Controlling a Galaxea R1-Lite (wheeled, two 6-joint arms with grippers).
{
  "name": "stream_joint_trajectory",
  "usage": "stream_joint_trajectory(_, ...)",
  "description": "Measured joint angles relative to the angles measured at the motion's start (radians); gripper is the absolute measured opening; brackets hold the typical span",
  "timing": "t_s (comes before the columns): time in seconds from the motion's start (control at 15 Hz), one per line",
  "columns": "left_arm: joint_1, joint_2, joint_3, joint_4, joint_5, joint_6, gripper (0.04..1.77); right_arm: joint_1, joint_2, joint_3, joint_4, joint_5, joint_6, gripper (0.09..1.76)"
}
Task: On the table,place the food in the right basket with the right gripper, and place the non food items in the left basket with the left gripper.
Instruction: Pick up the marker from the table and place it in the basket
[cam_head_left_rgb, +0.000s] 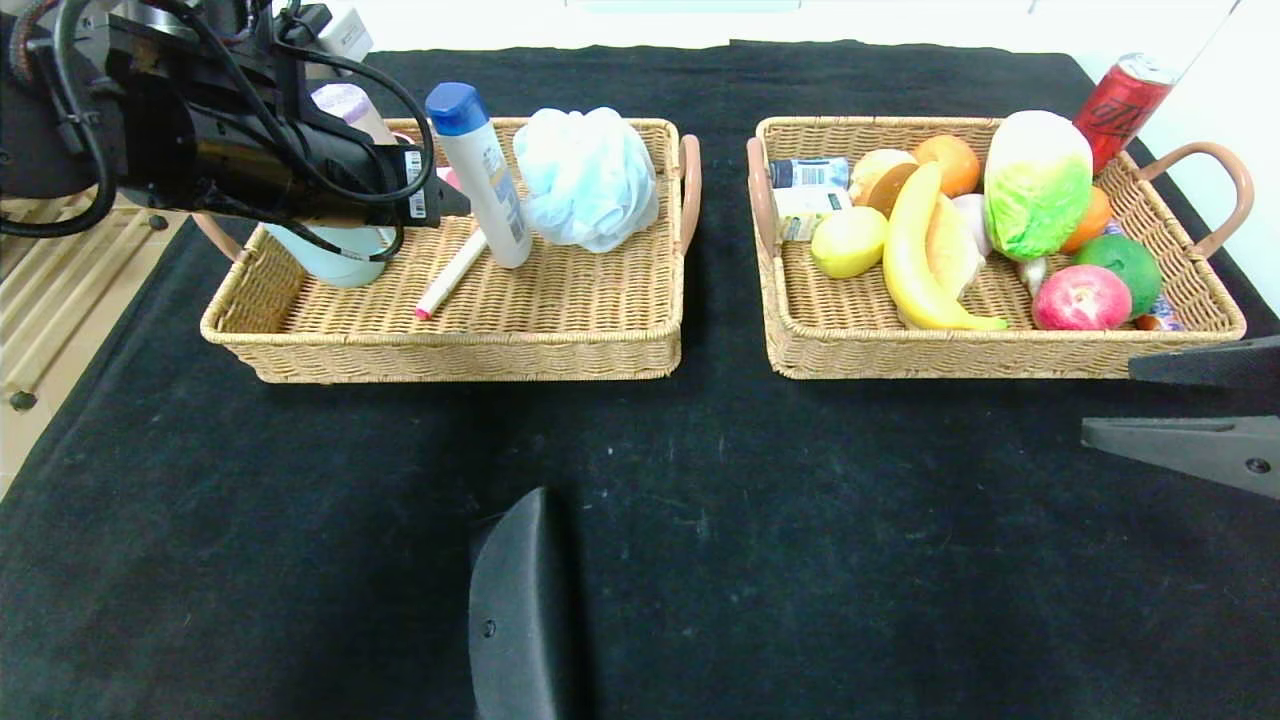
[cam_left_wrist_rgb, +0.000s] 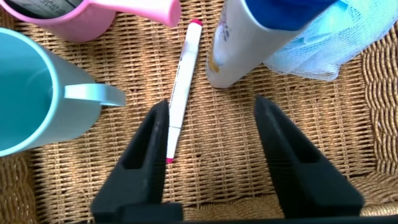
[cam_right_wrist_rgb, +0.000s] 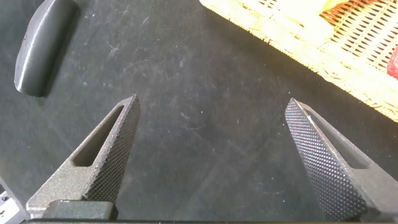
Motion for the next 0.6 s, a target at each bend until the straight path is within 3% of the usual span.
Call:
stream_joint_trajectory(0.27,-0.005,-0.022,0.014,0.061,0.001,0.000,1.32,0.000,-0.001,0.000,-0.001,0.000,0.000,1.71)
stream_joint_trajectory(0.6,-0.082,-0.104,0.039,0.268,0.017,-0.031,1.50,-0.002,-0.004,0.000,-0.002,0.000,0.000,1.71)
